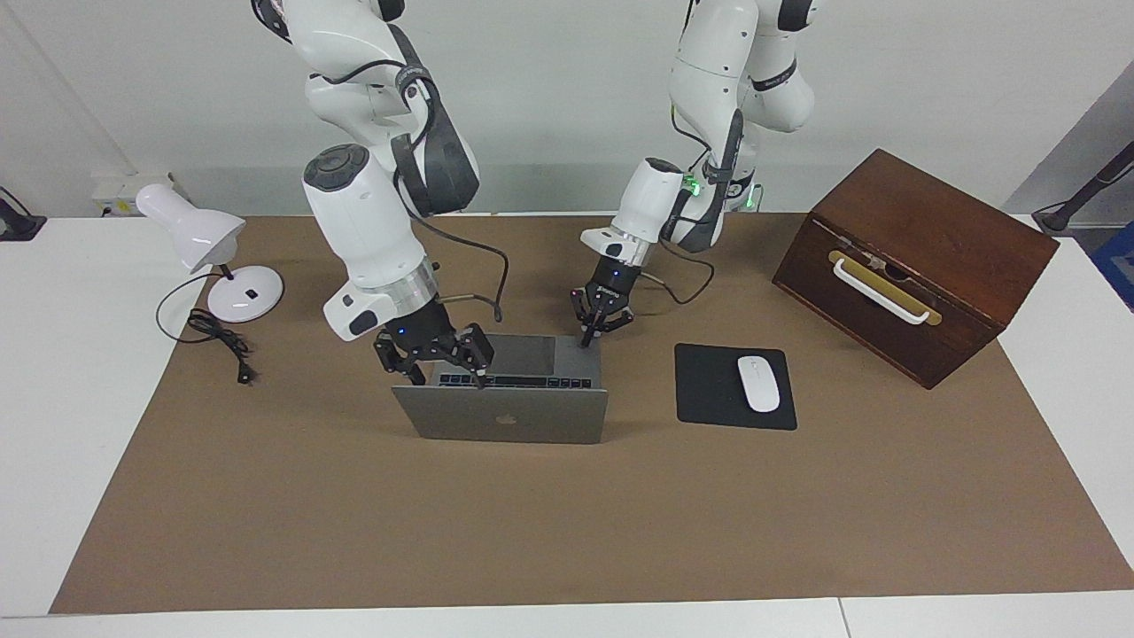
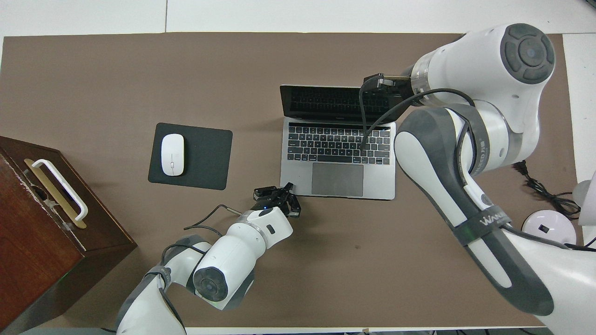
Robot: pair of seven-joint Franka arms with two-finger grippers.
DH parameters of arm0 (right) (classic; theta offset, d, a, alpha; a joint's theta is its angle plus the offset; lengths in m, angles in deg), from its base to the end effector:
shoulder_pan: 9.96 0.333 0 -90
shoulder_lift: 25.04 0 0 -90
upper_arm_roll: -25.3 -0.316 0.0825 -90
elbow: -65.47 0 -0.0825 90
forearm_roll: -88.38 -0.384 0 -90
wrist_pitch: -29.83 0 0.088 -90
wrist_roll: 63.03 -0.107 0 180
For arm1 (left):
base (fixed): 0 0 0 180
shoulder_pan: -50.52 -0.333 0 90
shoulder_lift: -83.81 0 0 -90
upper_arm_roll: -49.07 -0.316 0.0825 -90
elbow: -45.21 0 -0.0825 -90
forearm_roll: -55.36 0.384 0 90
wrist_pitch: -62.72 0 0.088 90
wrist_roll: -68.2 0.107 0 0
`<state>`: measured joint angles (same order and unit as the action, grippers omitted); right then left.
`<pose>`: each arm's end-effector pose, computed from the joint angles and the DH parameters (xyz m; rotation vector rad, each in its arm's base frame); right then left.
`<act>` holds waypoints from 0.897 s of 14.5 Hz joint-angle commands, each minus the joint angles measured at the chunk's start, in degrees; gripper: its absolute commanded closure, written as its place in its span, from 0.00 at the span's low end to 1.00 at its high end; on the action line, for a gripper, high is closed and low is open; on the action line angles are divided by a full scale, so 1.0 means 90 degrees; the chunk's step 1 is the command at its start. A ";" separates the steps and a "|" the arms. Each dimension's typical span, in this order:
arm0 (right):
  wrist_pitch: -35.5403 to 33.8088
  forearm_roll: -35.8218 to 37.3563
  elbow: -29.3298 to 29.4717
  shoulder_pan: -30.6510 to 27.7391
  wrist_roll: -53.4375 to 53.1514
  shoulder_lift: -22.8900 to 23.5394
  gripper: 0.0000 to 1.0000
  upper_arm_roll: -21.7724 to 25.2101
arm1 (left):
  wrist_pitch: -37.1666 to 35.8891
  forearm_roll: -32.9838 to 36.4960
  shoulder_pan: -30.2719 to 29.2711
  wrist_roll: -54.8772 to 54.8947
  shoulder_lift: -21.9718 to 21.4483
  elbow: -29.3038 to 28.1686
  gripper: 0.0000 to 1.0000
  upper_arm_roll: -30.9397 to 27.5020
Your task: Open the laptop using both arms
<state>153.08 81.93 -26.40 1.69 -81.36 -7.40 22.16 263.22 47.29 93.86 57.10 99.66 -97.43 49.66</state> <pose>0.6523 0.1728 0.4762 -2.9418 0.1720 -0.2910 0.3855 -0.3480 0.2664 2.5996 -0.5550 0.8999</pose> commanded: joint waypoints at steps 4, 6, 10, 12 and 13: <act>-0.0969 0.0696 0.0414 -0.0366 0.0941 -0.0016 0.00 -0.0071 | 0.0027 -0.0011 -0.0128 0.0110 0.0553 0.0194 1.00 -0.0135; -0.1242 0.0726 0.0414 -0.0474 0.1399 -0.0114 0.00 -0.0062 | 0.0027 -0.0059 -0.0128 0.0023 0.0543 0.0214 1.00 -0.0125; -0.1760 0.1156 0.0385 -0.0737 0.1996 -0.0348 0.00 -0.0071 | 0.0017 -0.0089 -0.0128 -0.0270 0.0495 0.0341 1.00 -0.0125; -0.1926 0.1176 0.0375 -0.0971 0.2357 -0.0475 0.00 -0.0071 | -0.0002 -0.0079 -0.0176 -0.0445 0.0446 0.0380 1.00 -0.0125; -0.1985 0.1176 0.0375 -0.1088 0.2552 -0.0524 0.00 -0.0071 | -0.0002 -0.0079 -0.0186 -0.0485 0.0417 0.0380 1.00 -0.0125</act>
<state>136.88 91.70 -22.87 -5.67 -61.94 -10.83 22.24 263.24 47.20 93.09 53.58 101.07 -95.47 48.79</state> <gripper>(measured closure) 0.000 0.991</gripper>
